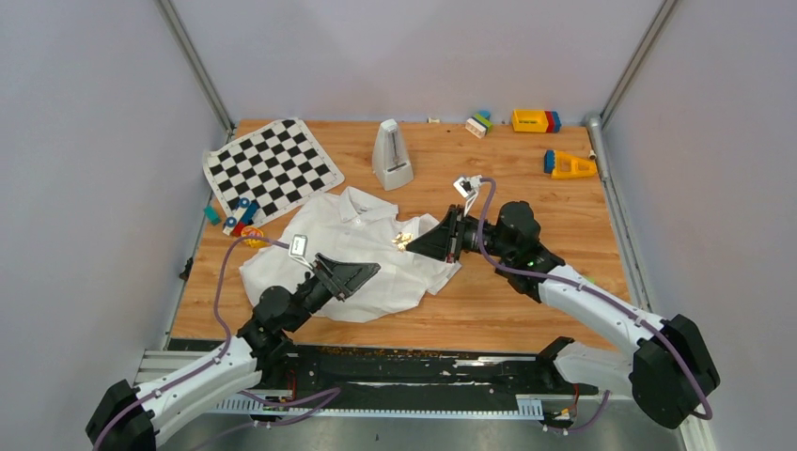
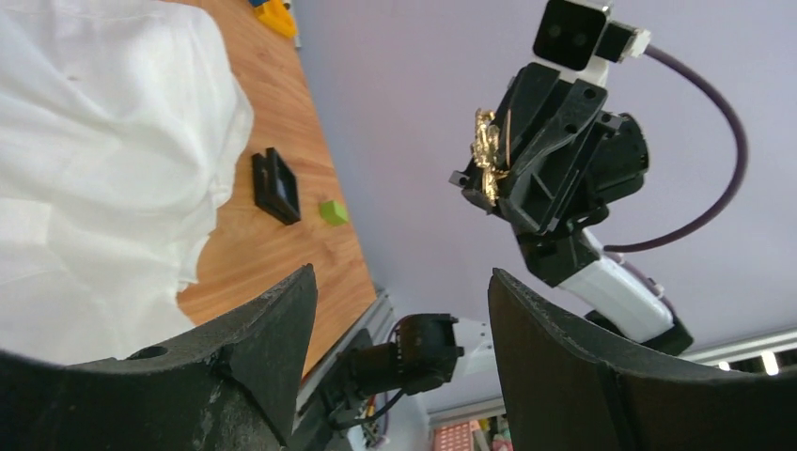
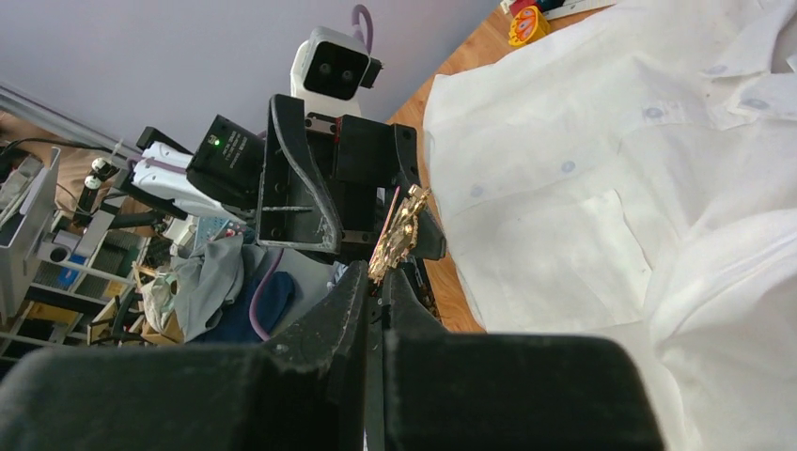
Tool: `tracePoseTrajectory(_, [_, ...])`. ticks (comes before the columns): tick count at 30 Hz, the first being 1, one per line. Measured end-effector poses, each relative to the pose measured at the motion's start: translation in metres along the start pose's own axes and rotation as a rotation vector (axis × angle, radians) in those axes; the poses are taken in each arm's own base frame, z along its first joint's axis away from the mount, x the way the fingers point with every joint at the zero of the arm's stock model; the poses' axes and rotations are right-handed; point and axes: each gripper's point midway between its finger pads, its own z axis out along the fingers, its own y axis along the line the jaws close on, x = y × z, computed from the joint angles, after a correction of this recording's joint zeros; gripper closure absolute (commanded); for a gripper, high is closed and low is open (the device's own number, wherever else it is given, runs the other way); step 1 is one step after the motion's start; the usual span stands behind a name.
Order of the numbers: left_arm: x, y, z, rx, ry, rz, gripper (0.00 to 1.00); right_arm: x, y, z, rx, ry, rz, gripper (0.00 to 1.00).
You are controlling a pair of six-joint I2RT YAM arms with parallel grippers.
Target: Remove the brooch from the garment
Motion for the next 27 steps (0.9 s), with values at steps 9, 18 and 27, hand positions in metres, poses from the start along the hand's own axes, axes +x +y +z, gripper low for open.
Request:
tracePoseTrajectory(9, [-0.003, -0.033, 0.013, 0.087, 0.021, -0.04, 0.43, 0.001, 0.016, -0.004, -0.071, 0.017, -0.032, 1.0])
tracePoseTrajectory(18, [0.004, -0.037, 0.027, 0.114, 0.055, -0.039, 0.57, 0.008, 0.019, -0.004, -0.107, 0.042, -0.026, 1.0])
tracePoseTrajectory(27, [0.003, -0.044, 0.029, 0.15, 0.052, -0.037, 0.55, 0.013, 0.02, -0.005, -0.112, 0.053, -0.023, 1.0])
